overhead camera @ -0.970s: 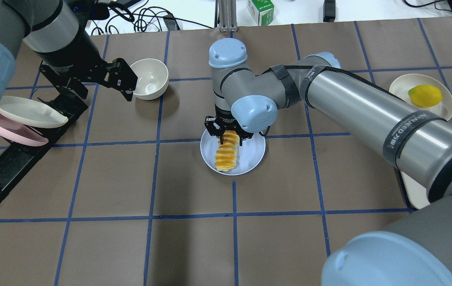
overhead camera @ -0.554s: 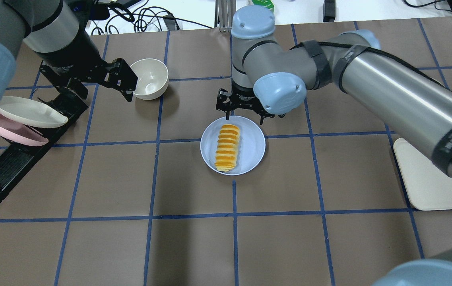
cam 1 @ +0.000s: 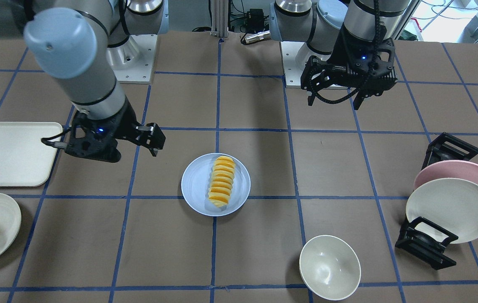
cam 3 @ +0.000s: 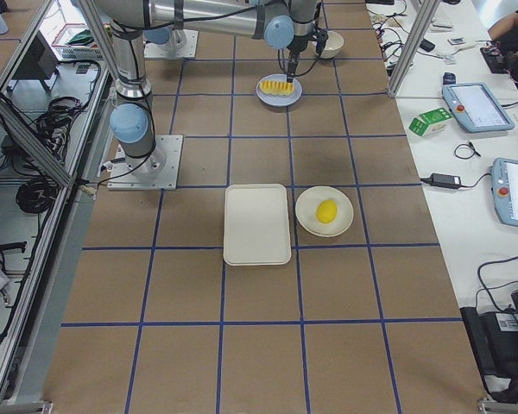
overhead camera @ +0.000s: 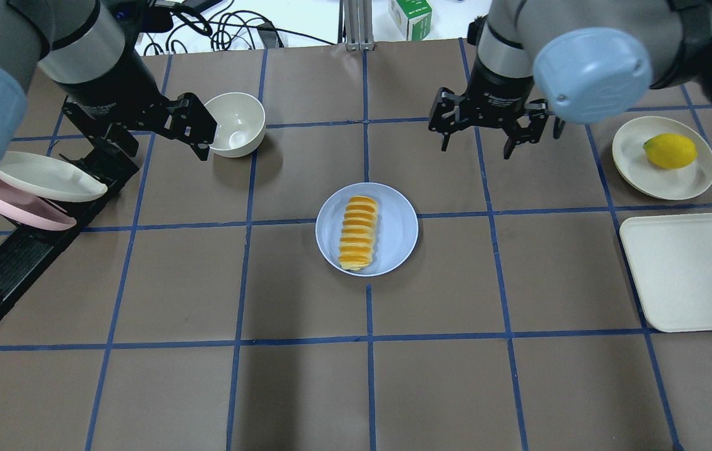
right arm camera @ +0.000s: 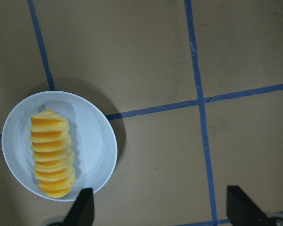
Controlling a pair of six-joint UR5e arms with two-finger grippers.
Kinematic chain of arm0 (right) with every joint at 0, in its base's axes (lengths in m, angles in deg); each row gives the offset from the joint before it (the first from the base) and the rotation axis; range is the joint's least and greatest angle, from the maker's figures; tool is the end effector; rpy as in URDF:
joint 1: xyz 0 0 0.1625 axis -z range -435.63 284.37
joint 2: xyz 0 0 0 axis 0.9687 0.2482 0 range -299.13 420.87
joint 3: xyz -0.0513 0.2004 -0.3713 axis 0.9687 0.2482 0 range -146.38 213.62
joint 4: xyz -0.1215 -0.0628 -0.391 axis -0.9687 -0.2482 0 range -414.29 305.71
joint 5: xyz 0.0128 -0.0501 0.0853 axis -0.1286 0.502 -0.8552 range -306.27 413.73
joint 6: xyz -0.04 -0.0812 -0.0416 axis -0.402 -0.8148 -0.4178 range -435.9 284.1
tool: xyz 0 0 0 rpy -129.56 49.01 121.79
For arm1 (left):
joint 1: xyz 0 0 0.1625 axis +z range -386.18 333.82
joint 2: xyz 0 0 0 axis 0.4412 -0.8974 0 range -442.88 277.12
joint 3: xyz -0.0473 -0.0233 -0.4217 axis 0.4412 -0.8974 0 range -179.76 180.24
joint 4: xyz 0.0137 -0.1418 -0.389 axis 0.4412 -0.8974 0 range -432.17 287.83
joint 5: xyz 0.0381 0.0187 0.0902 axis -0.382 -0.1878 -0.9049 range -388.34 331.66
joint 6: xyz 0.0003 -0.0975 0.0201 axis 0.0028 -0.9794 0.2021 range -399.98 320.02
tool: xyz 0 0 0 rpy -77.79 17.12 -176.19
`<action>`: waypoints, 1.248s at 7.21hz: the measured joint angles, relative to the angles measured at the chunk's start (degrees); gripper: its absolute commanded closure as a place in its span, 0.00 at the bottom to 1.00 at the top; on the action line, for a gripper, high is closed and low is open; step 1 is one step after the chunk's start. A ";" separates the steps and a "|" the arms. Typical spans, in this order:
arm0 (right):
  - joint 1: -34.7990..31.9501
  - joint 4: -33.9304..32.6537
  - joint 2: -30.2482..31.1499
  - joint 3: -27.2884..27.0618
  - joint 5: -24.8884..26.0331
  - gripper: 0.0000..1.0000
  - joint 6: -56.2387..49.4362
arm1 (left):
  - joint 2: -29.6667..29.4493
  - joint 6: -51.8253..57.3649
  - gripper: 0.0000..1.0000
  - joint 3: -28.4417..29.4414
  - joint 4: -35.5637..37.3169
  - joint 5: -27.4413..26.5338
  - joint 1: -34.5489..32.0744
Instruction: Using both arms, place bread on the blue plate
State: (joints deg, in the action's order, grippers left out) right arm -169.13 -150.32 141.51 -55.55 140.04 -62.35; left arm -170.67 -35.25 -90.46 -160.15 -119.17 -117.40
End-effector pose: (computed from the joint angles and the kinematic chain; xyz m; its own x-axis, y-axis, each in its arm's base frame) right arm 0.1732 -0.5428 0.4201 -0.9828 0.1772 -0.0522 0.1741 0.9830 0.0575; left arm -0.1421 -0.4785 0.5043 -0.9945 0.1027 -0.0195 0.1037 0.9928 -0.0602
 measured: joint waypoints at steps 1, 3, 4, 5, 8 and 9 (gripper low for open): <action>2.59 3.22 2.96 -0.02 0.10 0.00 -1.66 | 0.00 -0.07 0.00 0.00 0.00 -0.05 -0.01; 4.96 7.43 6.54 -0.18 0.77 0.00 -2.93 | 0.00 -0.24 0.00 0.00 0.00 -0.05 -0.01; 5.28 7.52 7.14 -0.42 1.08 0.00 -3.02 | 0.00 -0.42 0.00 0.00 0.00 0.00 -0.07; 5.31 7.55 7.59 -0.52 1.22 0.00 -3.00 | -0.02 -0.53 0.00 0.00 0.00 0.02 -0.13; 4.95 7.73 9.16 -0.74 1.24 0.00 -2.74 | -0.56 -0.63 0.00 0.05 0.20 -0.03 -0.27; 4.90 7.76 9.31 -0.79 1.23 0.00 -3.02 | -0.89 -0.32 0.00 0.36 0.32 -0.15 -0.22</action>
State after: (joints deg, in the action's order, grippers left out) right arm -164.23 -142.56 150.82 -56.33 141.27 -65.37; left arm -171.56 -35.57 -90.10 -159.83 -119.32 -117.62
